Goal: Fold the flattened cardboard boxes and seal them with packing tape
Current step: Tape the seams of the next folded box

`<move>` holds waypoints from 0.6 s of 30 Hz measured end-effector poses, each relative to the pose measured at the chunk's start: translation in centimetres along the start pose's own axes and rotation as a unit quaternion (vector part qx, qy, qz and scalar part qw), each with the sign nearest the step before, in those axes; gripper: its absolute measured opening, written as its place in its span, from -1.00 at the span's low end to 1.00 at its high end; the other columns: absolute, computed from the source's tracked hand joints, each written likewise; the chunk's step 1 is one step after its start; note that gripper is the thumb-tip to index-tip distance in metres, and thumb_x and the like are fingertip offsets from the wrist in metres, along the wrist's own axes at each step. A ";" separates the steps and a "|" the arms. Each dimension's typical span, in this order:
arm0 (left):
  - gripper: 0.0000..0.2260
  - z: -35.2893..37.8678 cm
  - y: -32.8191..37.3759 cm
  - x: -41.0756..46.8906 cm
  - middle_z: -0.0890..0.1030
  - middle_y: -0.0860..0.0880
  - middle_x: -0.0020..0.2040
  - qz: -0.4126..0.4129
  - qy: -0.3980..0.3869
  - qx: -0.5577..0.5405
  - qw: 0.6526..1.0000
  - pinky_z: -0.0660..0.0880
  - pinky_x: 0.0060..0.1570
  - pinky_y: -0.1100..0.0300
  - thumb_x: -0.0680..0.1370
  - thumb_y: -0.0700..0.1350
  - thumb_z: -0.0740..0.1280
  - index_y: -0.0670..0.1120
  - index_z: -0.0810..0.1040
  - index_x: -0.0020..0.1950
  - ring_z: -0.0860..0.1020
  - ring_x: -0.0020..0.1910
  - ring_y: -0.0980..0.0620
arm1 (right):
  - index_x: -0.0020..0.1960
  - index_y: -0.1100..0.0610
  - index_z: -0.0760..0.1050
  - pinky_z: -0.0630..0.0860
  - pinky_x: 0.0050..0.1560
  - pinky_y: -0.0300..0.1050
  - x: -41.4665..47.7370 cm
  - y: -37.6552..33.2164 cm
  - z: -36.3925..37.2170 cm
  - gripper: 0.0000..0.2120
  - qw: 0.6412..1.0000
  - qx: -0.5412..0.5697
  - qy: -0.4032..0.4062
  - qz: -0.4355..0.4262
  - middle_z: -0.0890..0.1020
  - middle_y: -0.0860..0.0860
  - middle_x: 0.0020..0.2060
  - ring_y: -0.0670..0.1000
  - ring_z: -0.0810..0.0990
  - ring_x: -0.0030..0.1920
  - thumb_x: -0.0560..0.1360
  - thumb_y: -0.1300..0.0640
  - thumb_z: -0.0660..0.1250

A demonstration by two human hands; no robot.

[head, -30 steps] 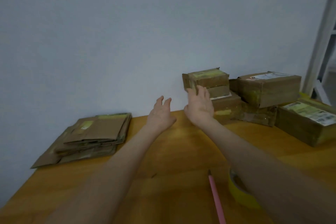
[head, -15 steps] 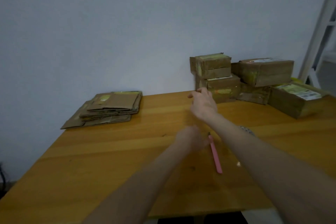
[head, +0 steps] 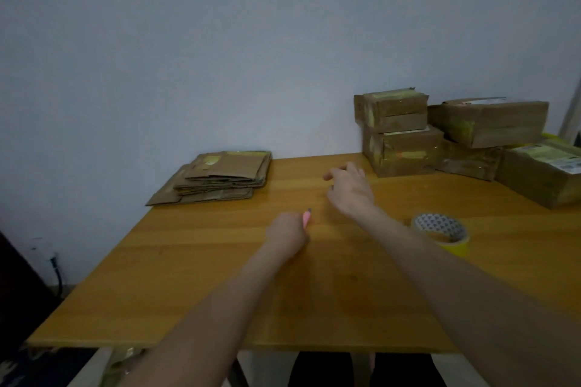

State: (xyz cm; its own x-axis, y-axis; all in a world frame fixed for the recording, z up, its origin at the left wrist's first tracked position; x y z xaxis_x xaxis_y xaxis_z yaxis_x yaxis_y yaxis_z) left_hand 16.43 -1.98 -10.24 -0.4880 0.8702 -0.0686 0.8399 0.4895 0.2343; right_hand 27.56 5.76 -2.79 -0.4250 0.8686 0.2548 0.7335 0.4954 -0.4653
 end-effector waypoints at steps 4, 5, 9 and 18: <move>-0.77 -2.4 -9.7 0.8 0.56 -0.09 0.02 -0.087 0.038 0.003 0.995 0.57 0.02 0.09 0.57 -0.07 0.30 -0.16 0.49 0.16 0.59 -0.01 -0.05 | 0.33 -0.01 0.43 0.31 0.30 -0.03 0.3 -3.4 4.1 -0.64 0.999 0.003 -0.038 -0.026 0.32 0.05 0.34 0.11 0.26 0.36 0.57 0.22 0.19; -0.79 -2.7 -11.7 0.8 0.56 -0.08 -0.05 -0.103 0.038 0.007 0.994 0.59 -0.02 0.11 0.57 -0.06 0.31 -0.15 0.49 0.13 0.60 -0.07 -0.03 | 0.34 -0.01 0.42 0.31 0.30 -0.03 0.5 -4.3 5.0 -0.64 0.998 0.003 -0.048 -0.033 0.32 0.05 0.34 0.10 0.26 0.36 0.57 0.22 0.19; -0.81 -2.6 -16.7 0.5 0.55 -0.04 -0.17 -0.138 0.008 0.038 0.990 0.58 -0.28 0.23 0.56 -0.02 0.31 -0.13 0.48 0.05 0.61 -0.30 0.06 | 0.36 -0.01 0.39 0.32 0.32 -0.02 1.3 -6.9 8.3 -0.64 0.995 0.005 -0.082 -0.048 0.31 0.06 0.34 0.10 0.25 0.37 0.58 0.19 0.19; -0.63 -7.4 -16.9 5.8 0.46 -0.09 0.22 -0.084 0.113 0.027 0.990 0.49 0.07 0.07 0.56 0.00 0.30 -0.11 0.38 0.32 0.48 0.17 -0.06 | 0.40 0.00 0.33 0.43 0.22 -0.05 5.6 -6.6 11.3 -0.57 0.996 0.037 -0.085 -0.005 0.31 0.04 0.35 0.07 0.31 0.34 0.56 0.19 0.24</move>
State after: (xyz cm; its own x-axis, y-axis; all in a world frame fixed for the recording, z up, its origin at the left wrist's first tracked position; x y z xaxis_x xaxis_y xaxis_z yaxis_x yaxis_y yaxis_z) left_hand -2.34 -5.60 -7.42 -0.6569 0.7447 0.1183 0.7514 0.6335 0.1846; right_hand 14.34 7.28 -7.86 -0.5205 0.8461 0.1151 0.6904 0.4963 -0.5263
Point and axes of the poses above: each hand's wrist, its own x-axis towards the middle knuckle, its own z-axis out of the palm, y = z × x, the point moved 10 cm from there along x, towards the middle knuckle
